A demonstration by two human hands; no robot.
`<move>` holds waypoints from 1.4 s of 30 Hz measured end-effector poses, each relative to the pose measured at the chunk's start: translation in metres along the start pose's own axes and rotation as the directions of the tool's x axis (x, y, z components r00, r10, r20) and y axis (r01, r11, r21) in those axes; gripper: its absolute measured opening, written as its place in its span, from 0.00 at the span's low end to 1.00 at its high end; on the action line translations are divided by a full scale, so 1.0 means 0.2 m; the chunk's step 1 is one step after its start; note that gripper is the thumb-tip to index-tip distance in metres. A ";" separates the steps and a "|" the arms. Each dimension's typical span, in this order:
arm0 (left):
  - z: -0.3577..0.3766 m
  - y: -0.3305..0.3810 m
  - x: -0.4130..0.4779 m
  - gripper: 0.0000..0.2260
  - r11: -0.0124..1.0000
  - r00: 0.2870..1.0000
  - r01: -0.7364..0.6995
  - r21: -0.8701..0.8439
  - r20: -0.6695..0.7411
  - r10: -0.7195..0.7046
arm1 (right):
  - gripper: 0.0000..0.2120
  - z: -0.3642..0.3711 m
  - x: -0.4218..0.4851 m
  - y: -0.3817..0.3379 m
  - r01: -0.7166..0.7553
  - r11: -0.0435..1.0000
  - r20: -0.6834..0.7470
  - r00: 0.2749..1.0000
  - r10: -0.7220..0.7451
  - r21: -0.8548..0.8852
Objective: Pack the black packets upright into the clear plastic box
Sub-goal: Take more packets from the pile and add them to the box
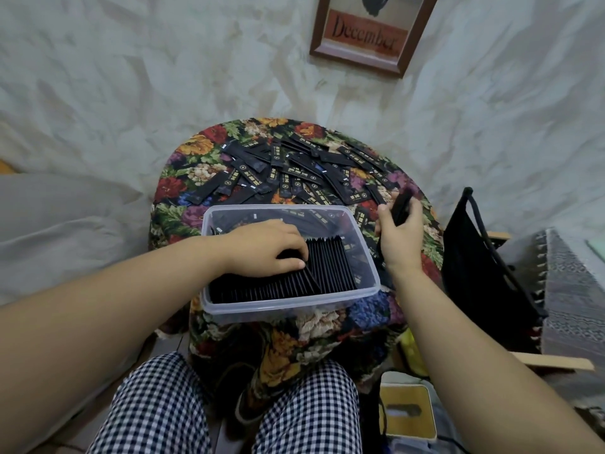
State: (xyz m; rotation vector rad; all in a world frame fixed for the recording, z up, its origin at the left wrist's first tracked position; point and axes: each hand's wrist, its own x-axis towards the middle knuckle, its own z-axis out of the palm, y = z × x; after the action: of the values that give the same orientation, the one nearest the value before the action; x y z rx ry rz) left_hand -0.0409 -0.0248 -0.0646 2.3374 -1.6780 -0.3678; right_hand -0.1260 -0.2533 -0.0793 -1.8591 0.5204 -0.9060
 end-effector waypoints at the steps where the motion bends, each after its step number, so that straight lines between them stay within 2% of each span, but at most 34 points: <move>1: 0.00 0.00 0.00 0.12 1.000 1.000 0.000 0.000 0.000 0.000 | 0.09 0.00 -0.02 0.01 -0.004 1.000 0.013 1.000 0.003 0.024; 7: 0.00 0.00 0.00 0.12 1.000 1.000 -0.002 -0.001 -0.002 0.002 | 0.15 -0.02 -0.07 0.04 -0.126 0.988 0.040 0.992 0.123 0.094; 10: 0.00 0.00 0.00 0.11 1.000 1.000 0.001 -0.006 0.004 -0.001 | 0.06 -0.03 -0.09 0.03 -0.167 0.985 0.113 0.980 0.161 0.050; 12: 0.00 0.00 0.00 0.11 1.000 1.000 -0.001 -0.006 0.007 0.001 | 0.05 -0.03 -0.10 0.03 -0.203 0.979 0.148 0.968 0.201 -0.001; 16: 0.00 -0.01 0.00 0.11 1.000 1.000 -0.004 -0.007 0.001 0.004 | 0.06 -0.06 -0.04 -0.11 -0.349 0.924 0.167 0.931 0.323 0.156; 20: 0.00 -0.01 0.01 0.12 1.000 1.000 -0.004 0.021 0.012 0.004 | 0.08 -0.07 -0.02 -0.42 -0.529 0.820 0.478 0.790 0.384 0.216; 22: -0.01 -0.01 0.01 0.12 0.999 1.000 -0.005 0.035 0.011 0.005 | 0.09 -0.04 -0.08 -0.50 -0.574 0.806 0.609 0.694 0.384 0.147; 23: -0.01 -0.01 0.01 0.12 0.999 1.000 -0.003 0.040 0.010 0.003 | 0.08 -0.01 -0.13 -0.51 -0.575 0.816 0.660 0.634 0.404 0.052; 25: -0.01 0.00 0.01 0.13 0.998 1.000 -0.006 0.056 0.010 0.005 | 0.06 0.03 -0.21 -0.45 -0.503 0.847 0.708 0.534 0.462 -0.173; 26: -0.01 0.00 0.01 0.13 0.998 1.000 -0.008 0.063 0.009 0.007 | 0.05 0.05 -0.23 -0.42 -0.460 0.852 0.706 0.516 0.485 -0.250; 29: -0.01 0.01 0.01 0.13 0.997 1.000 -0.010 0.074 0.002 0.010 | 0.04 0.10 -0.25 -0.39 -0.412 0.861 0.677 0.544 0.496 -0.299; 32: -0.01 0.01 0.00 0.14 0.996 1.000 -0.010 0.083 -0.001 0.010 | 0.05 0.12 -0.27 -0.39 -0.331 0.874 0.691 0.536 0.484 -0.356; 34: -0.03 0.02 -0.01 0.14 0.996 1.000 0.004 0.090 0.001 -0.004 | 0.08 0.11 -0.28 -0.40 -0.160 0.868 0.692 0.544 0.475 -0.470; 36: -0.03 0.02 -0.01 0.14 0.996 1.000 0.012 0.091 0.000 -0.012 | 0.11 0.10 -0.29 -0.43 0.054 0.810 0.687 0.564 0.458 -0.584; 37: -0.04 0.02 -0.01 0.14 0.996 1.000 0.014 0.092 0.001 -0.014 | 0.12 0.09 -0.29 -0.44 0.114 0.782 0.685 0.571 0.453 -0.612; 42: -0.05 0.04 -0.02 0.16 0.996 0.999 0.038 0.084 0.019 -0.040 | 0.15 0.08 -0.29 -0.47 0.190 0.738 0.682 0.575 0.451 -0.648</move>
State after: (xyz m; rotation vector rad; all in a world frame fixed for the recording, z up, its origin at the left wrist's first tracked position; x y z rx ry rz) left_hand -0.0459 -0.0227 -0.0518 2.4377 -1.6902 -0.3362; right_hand -0.1537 -0.1625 -0.0208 -2.5682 0.4004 0.4293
